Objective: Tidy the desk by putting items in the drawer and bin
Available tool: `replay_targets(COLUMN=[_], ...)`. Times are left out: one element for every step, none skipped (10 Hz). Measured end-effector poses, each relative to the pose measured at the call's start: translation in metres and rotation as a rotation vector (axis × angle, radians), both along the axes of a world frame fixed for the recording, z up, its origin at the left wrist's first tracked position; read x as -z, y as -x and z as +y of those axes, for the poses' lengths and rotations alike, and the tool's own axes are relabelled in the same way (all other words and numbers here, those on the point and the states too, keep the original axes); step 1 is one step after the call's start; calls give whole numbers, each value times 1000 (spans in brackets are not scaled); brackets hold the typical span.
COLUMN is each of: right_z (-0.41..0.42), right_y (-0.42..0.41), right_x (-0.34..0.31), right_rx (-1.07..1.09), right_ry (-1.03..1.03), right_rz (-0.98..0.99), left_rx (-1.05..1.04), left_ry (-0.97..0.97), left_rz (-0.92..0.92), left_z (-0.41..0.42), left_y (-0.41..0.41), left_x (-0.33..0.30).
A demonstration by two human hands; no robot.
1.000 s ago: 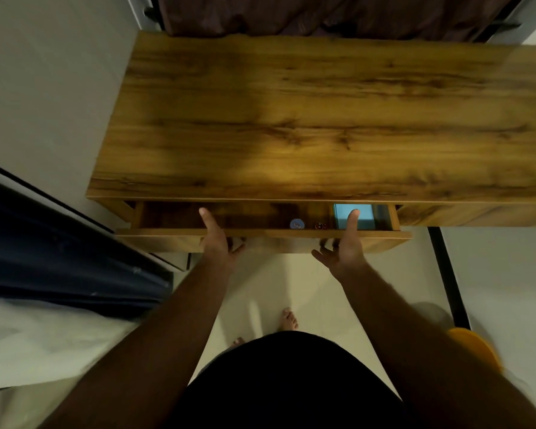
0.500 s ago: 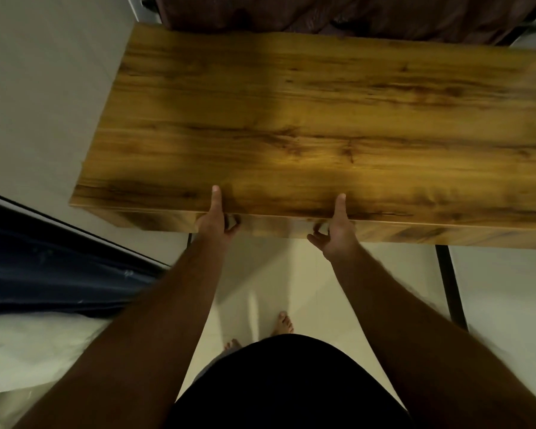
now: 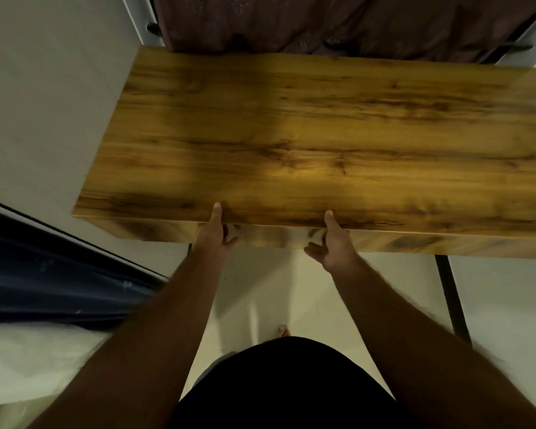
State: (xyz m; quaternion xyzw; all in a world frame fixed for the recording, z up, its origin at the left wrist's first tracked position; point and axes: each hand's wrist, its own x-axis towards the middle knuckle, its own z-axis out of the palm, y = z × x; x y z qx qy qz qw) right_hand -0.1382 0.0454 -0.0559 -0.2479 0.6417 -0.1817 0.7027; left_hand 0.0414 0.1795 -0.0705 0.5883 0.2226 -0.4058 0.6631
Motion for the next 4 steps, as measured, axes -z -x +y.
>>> replay_targets(right_z=[5,13,4,-18], right_y=[18,27,18,9], right_x=[-7,-31,-58,-82], right_rx=[-322,-673,-779,-766], right_ry=[-66,-16,252,604], right_rz=[53,71,153,299], left_rx=[203,606,846,895], left_ry=[-83,-210,-164,-314], left_rz=[39,-82,-339,-740], left_z=[-5,-12,-28,-49], left_y=[25,61,83,74], left_x=[-18,-38,-66,-92])
